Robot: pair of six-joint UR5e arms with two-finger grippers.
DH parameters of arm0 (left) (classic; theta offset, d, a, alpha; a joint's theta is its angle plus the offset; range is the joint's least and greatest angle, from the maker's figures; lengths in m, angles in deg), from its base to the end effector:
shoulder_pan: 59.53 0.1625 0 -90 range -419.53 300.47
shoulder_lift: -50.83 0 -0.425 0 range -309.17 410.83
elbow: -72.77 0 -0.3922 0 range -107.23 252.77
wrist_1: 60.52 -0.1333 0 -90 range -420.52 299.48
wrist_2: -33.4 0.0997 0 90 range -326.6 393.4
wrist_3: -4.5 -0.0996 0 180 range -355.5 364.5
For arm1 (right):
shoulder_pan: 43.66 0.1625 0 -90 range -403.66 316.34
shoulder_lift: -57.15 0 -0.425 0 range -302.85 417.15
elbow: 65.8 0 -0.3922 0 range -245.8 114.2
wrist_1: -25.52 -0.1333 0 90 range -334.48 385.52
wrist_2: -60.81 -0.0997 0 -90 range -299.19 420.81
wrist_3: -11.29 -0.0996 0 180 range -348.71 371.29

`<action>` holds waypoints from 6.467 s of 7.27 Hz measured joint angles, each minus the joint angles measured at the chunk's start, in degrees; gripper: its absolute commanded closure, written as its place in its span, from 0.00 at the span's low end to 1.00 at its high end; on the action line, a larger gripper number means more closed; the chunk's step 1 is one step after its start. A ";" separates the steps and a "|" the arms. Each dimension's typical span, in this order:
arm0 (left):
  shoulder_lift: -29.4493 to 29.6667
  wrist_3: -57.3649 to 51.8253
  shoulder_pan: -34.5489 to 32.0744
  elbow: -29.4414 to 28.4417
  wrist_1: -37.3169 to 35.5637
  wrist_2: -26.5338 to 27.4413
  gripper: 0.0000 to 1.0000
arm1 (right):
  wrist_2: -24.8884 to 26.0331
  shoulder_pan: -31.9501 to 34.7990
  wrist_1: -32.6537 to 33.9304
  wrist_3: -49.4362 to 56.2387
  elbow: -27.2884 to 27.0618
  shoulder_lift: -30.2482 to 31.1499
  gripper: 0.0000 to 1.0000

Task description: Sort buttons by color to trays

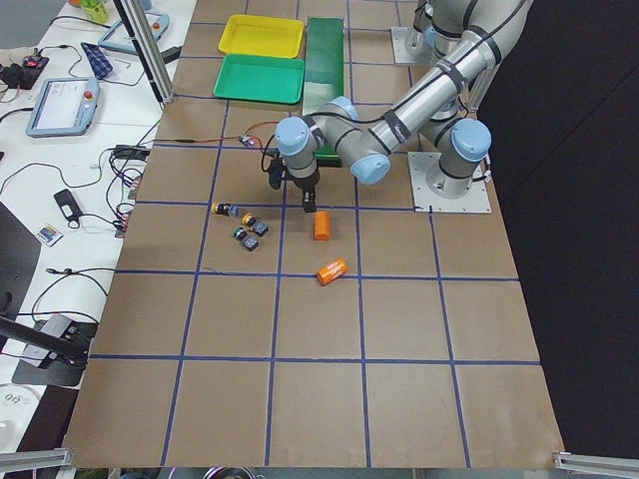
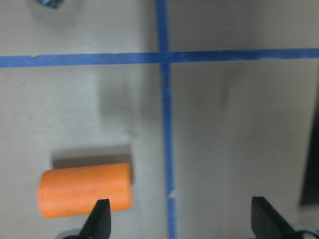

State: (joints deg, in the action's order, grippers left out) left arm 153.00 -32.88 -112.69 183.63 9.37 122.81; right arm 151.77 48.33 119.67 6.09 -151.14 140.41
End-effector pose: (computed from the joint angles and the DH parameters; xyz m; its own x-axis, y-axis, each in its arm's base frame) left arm 0.1883 -0.4753 0.2448 -0.9896 -0.0043 0.1437 0.0206 0.9850 0.1716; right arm 0.1505 -0.5402 0.4744 -0.9983 0.0565 0.0134 0.0560 0.9977 -0.0375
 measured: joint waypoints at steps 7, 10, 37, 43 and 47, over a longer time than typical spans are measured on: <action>4.85 -4.14 3.50 1.14 -3.18 1.23 0.00 | 0.08 -0.58 -0.88 0.62 -0.08 -0.15 0.00; 6.02 -3.85 3.50 1.40 -4.27 2.81 0.00 | 0.04 -0.38 -0.90 0.55 -0.09 -0.13 0.00; -3.70 42.47 -32.81 1.62 3.39 -8.71 0.00 | -0.08 -0.32 -0.81 0.35 -0.36 -0.26 0.00; -4.00 9.12 -3.61 -0.56 10.09 -6.24 0.00 | -0.06 -0.32 -0.81 0.28 -0.39 -0.20 0.00; -3.19 -28.74 9.37 0.53 2.64 3.82 0.00 | -0.07 -0.32 -0.81 0.28 -0.36 -0.21 0.00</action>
State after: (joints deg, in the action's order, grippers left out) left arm 149.81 -61.62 -103.32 184.16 12.01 126.63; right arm 151.70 48.01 118.86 6.37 -151.50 140.20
